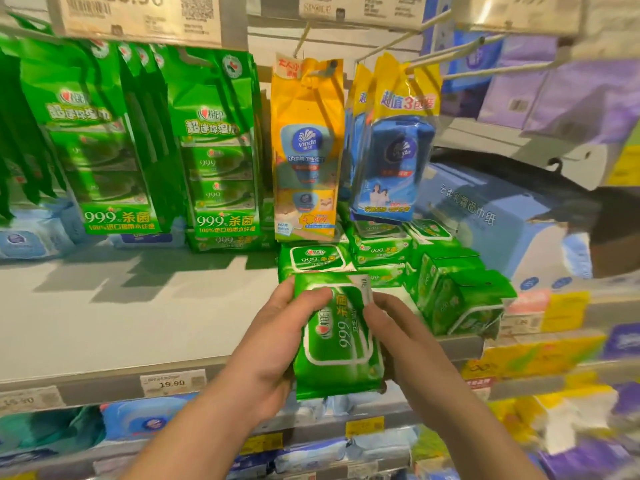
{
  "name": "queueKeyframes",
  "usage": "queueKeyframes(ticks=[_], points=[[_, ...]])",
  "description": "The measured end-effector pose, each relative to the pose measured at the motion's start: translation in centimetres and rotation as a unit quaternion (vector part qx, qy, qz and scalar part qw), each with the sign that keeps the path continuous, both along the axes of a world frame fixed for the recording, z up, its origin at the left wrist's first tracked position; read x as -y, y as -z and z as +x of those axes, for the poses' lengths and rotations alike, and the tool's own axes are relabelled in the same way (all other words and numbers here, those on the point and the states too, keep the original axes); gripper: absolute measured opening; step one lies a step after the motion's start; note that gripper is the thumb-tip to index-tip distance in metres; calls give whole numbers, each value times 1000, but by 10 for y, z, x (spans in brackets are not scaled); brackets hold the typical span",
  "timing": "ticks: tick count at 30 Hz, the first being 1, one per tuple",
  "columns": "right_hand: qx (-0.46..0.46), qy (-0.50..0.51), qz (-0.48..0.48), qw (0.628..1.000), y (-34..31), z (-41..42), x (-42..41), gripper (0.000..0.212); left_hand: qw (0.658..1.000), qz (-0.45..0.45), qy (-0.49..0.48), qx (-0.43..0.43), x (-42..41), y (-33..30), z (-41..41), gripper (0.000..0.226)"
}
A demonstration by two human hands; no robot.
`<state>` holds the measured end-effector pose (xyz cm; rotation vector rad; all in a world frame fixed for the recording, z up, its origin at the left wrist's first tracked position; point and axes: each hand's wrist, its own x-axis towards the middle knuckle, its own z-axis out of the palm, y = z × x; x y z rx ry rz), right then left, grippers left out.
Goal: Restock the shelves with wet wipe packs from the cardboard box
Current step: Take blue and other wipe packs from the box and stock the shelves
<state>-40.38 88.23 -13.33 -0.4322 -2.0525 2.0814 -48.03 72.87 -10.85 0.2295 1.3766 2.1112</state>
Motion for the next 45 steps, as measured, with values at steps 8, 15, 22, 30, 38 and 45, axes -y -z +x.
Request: queueKeyframes(ticks=[8, 15, 22, 30, 38, 45], points=[[-59, 106, -128, 984, 10, 22, -15, 68, 997, -18, 76, 22, -26, 6, 6, 57], [-127, 281, -134, 942, 23, 28, -15, 49, 994, -80, 65, 42, -37, 21, 7, 19], [-184, 364, -73, 910, 30, 21, -6, 63, 990, -98, 78, 69, -45, 22, 9, 20], [-137, 355, -31, 924, 42, 3, -14, 62, 970, -174, 157, -66, -52, 20, 7, 25], [-38, 319, 180, 930, 55, -2, -31, 69, 962, -192, 159, -108, -60, 17, -5, 51], [51, 328, 295, 896, 64, 2, -37, 79, 972, -158, 166, -52, -59, 19, -7, 65]])
